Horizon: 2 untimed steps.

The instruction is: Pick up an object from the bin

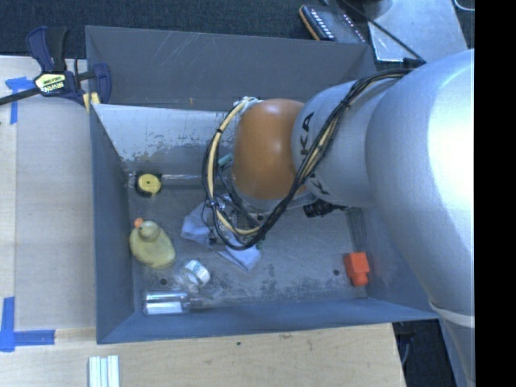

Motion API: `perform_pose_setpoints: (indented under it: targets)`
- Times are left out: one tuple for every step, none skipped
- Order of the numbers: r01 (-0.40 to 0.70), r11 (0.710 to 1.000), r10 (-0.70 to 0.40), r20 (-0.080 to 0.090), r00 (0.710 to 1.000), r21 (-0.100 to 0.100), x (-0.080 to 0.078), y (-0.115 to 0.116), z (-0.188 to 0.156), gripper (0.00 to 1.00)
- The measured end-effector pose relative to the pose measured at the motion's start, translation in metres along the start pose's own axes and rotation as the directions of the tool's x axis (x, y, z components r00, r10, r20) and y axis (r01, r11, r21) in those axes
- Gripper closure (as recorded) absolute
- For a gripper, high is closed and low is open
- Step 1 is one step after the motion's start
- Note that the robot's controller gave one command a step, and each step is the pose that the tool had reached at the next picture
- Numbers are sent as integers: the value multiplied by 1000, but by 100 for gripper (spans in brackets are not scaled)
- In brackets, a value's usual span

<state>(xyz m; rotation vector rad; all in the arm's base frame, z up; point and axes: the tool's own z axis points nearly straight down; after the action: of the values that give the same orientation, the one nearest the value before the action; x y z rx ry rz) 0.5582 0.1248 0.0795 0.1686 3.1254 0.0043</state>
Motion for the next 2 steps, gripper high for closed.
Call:
perform_pose_setpoints:
  targets:
    - [0, 1000, 0, 0, 1000, 0, 0, 0, 0, 100]
    - [-1, 1000, 1, 3, 1000, -1, 14, -2, -37, 100]
